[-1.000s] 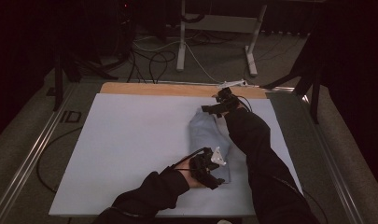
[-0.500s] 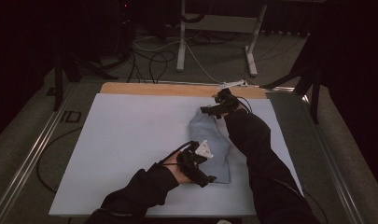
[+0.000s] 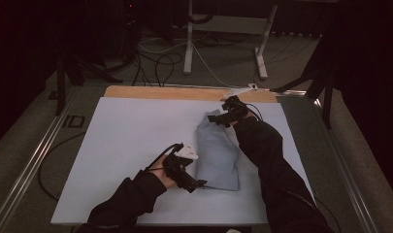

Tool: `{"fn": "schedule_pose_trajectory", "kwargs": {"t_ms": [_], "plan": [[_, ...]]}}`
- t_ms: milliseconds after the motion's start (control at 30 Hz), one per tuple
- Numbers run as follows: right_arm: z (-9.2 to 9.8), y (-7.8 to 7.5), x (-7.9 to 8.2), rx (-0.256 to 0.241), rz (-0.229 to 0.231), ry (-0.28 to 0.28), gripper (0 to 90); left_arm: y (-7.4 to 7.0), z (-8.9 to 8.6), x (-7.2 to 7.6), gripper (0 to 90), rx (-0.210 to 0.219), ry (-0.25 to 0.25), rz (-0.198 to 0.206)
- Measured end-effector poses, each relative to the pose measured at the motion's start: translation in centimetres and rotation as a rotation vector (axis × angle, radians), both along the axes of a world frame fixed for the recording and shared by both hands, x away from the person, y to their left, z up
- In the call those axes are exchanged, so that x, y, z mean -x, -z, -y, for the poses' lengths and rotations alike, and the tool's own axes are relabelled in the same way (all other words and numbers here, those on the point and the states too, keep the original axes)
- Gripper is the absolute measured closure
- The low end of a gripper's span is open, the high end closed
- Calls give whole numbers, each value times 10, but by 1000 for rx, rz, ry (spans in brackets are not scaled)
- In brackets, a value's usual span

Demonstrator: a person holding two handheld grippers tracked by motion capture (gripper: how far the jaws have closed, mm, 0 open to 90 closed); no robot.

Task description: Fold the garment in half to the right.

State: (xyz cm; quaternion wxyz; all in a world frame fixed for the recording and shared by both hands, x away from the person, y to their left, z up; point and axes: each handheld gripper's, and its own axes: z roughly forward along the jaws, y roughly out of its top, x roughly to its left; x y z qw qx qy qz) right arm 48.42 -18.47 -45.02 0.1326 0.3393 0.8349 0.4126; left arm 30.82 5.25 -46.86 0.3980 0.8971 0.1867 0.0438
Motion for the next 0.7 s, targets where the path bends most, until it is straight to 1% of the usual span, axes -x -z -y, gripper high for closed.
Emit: {"fn": "schedule_pose_trajectory", "kwargs": {"t_ms": [33, 133, 200, 300, 333, 367, 433, 467, 533, 600, 700], "plan": [[0, 0, 1, -4, 2, 2, 110, 1, -6, 0, 11, 7, -8, 5], [1, 0, 2, -16, -1, -8, 111, 4, -25, 0, 8, 18, -33, 3], [1, 1, 2, 5, 2, -22, 110, 6, -38, 0, 8, 23, -56, 2], [0, 2, 3, 6, -2, -24, 109, 10, -57, 3, 7, 31, -82, 6], [0, 2, 3, 18, 1, -22, 107, 12, -63, 3, 6, 28, -87, 7], [0, 2, 3, 22, 2, -19, 105, 13, -68, 4, 6, 37, -91, 11], [0, 2, 2, 2, -3, -13, 101, 16, -79, 6, 6, 56, -99, 17], [0, 3, 1, 0, -8, -10, 100, 18, -84, 7, 6, 56, -104, 21], [-1, 2, 0, 12, 1, -1, 100, 21, -94, 10, 7, 58, -119, 37], [-1, 2, -1, 15, -1, 10, 94, 25, -104, 12, 7, 53, -145, 29], [-1, 4, -4, 26, -15, 25, 95, 30, -121, 17, 7, 58, -189, 31]]}}
